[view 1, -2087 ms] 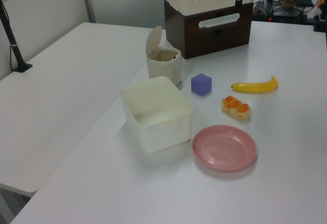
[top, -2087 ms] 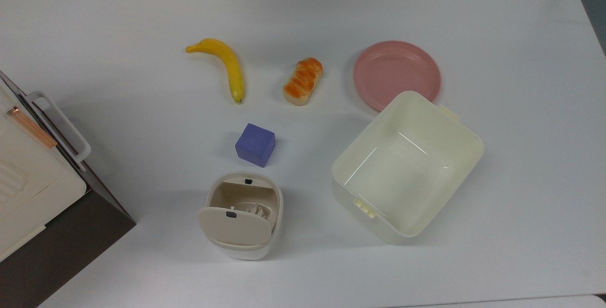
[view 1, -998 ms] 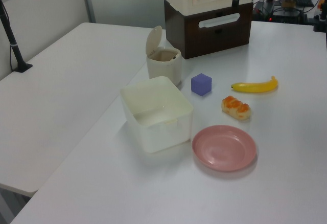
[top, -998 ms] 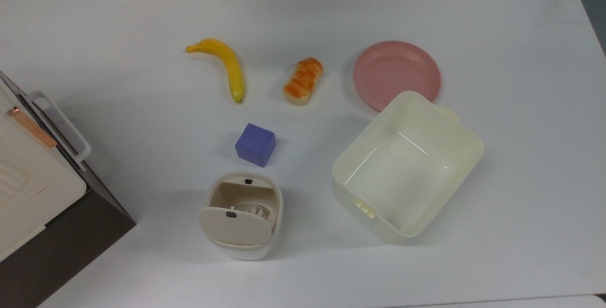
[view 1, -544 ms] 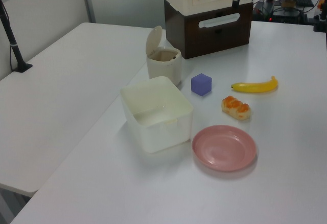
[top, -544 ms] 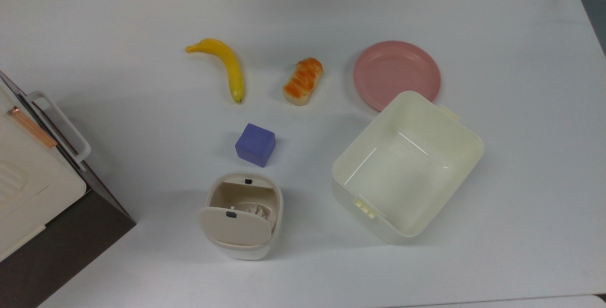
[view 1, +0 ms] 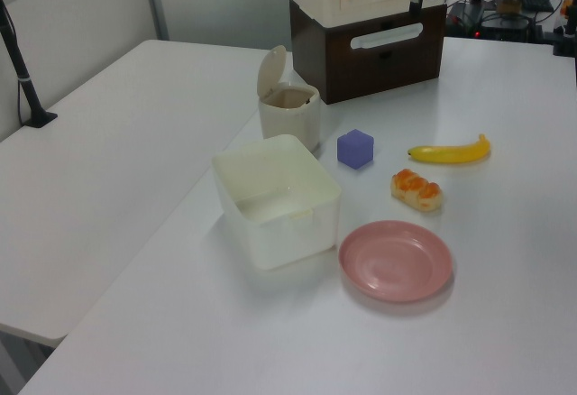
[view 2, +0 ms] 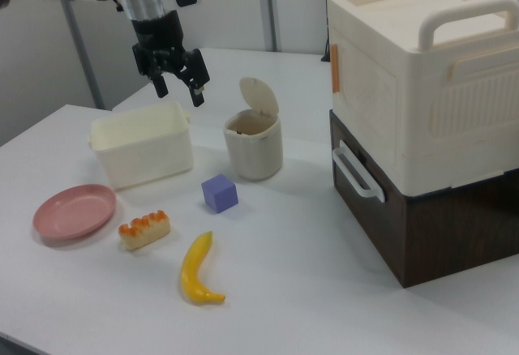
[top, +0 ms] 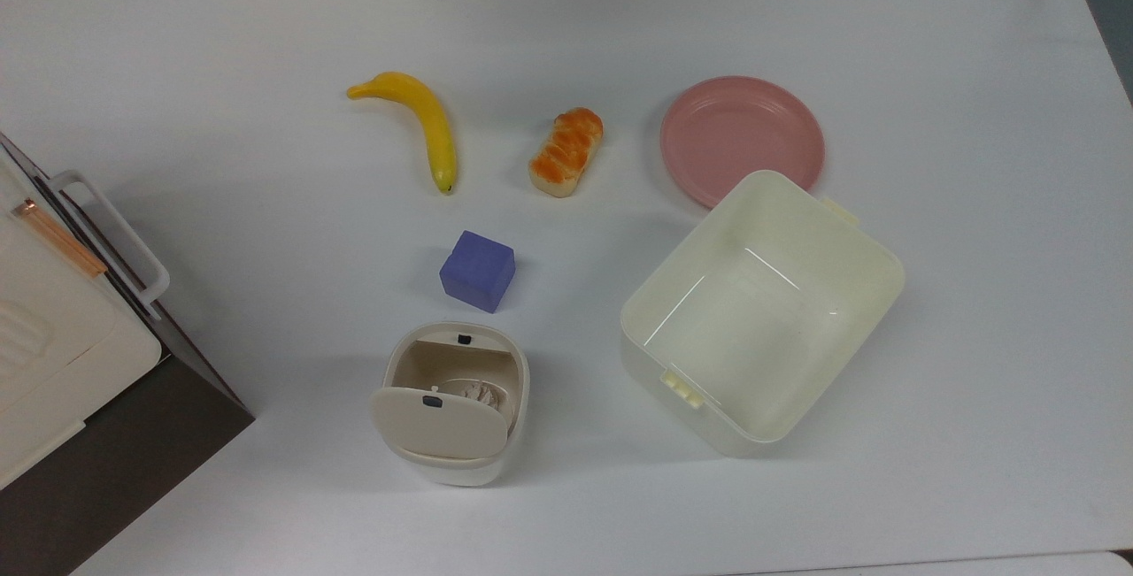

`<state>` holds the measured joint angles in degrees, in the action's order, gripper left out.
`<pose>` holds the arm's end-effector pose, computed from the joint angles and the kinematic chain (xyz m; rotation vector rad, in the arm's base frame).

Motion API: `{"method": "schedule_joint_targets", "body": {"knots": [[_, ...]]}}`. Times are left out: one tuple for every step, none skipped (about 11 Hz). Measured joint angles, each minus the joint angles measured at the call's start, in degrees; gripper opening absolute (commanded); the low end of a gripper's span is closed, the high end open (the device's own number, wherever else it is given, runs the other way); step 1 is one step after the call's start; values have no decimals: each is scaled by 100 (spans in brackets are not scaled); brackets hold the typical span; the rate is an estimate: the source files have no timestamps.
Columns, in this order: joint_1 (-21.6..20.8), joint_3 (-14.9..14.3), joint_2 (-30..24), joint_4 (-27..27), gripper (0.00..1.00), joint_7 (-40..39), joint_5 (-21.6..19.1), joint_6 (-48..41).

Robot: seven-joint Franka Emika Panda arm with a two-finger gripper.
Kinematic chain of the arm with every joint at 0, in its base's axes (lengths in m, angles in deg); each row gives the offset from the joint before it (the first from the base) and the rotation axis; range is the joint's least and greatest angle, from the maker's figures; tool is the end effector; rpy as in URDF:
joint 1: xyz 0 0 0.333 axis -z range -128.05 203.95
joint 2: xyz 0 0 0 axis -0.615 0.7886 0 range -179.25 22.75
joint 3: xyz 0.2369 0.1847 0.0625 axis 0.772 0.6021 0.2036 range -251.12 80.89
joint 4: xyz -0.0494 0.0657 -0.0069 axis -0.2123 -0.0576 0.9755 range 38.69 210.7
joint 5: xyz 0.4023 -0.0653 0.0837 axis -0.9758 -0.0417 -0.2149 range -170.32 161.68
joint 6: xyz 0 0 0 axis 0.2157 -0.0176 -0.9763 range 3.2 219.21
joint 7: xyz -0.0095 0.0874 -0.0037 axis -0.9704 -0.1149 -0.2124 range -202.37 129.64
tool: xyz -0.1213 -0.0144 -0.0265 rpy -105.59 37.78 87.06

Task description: Close the trash can

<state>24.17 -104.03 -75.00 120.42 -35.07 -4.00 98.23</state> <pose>0.6017 -0.0494 0.6096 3.1066 -0.1723 0.1405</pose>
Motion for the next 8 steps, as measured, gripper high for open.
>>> {"method": "schedule_joint_targets", "body": {"knots": [[0, 2, 0, 1, 100, -1, 0, 0], [0, 2, 0, 2, 100, -1, 0, 0], [0, 8, 0, 2, 100, -3, 0, 0], [0, 22, 0, 2, 100, -3, 0, 0], [0, 34, 0, 2, 100, -3, 0, 0], [0, 39, 0, 2, 100, -3, 0, 0], [0, 41, 0, 5, 43, -3, 0, 0], [0, 45, 4, 7, 0, -3, 0, 0]]}}
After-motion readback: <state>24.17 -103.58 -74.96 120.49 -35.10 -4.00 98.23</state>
